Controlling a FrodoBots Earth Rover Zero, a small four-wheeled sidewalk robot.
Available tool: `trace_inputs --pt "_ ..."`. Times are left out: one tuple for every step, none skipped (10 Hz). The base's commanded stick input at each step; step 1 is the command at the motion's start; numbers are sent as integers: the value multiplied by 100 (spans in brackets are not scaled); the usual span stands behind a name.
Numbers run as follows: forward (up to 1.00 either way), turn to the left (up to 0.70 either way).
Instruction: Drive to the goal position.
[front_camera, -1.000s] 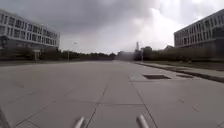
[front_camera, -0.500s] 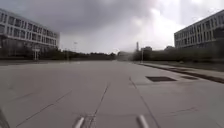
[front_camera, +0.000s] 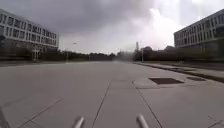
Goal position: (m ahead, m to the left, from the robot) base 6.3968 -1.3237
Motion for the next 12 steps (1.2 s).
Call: trace_inputs --pt "70 0" --pt "70 0" --pt "70 0" --pt "70 0" --pt "70 0" --pt "70 0" --pt "70 0" --pt "70 0" --pt "70 0" --pt "70 0" --pt "70 0" --pt "70 0"
